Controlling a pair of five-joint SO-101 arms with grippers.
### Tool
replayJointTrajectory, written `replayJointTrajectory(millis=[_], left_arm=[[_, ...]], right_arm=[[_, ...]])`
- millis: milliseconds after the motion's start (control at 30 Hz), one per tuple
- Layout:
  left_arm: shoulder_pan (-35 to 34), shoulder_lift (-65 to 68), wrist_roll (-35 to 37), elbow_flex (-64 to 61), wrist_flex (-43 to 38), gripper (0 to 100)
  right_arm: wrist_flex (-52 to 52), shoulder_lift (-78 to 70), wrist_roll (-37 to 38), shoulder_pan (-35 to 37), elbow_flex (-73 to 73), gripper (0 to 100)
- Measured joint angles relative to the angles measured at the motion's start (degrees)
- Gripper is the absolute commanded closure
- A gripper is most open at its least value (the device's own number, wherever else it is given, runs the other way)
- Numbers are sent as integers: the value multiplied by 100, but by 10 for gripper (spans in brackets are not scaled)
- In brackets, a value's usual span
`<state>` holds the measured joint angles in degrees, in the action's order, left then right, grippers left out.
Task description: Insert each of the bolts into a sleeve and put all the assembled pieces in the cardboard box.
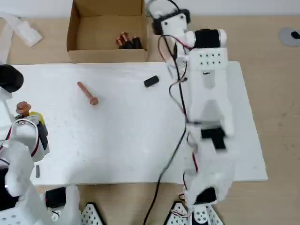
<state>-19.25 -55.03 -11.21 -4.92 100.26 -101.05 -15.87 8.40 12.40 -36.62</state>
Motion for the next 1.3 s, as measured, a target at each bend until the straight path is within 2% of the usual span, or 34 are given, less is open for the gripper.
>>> replayJointTrajectory(millis=[167, 233, 533, 800, 933, 1067, 1200, 1300], left_arm=[[0, 0, 475, -9, -404, 995], [193, 0, 668, -9, -580, 995], [2215, 9, 844, -9, -1090, 995], [3376, 18, 862, -747, -2673, 996], [3789, 26, 897, -1398, -3877, 995], [4053, 229, 897, -1987, -4941, 995], [4466, 519, 897, -1996, -5248, 995], [4826, 765, 897, -1864, -5275, 995]], right_arm=[[132, 2505, 53, 905, 1662, 988], [334, 3393, -62, 1090, 2303, 988], [2004, 7490, -360, 1451, 5644, 988], [3684, 11059, 9, 1468, 8941, 988], [4615, 11912, -97, 1468, 10224, 988], [5697, 11947, -686, 1301, 11481, 988], [6347, 11947, -1477, 1090, 12062, 986], [6514, 11947, -1688, 1116, 12070, 986]])
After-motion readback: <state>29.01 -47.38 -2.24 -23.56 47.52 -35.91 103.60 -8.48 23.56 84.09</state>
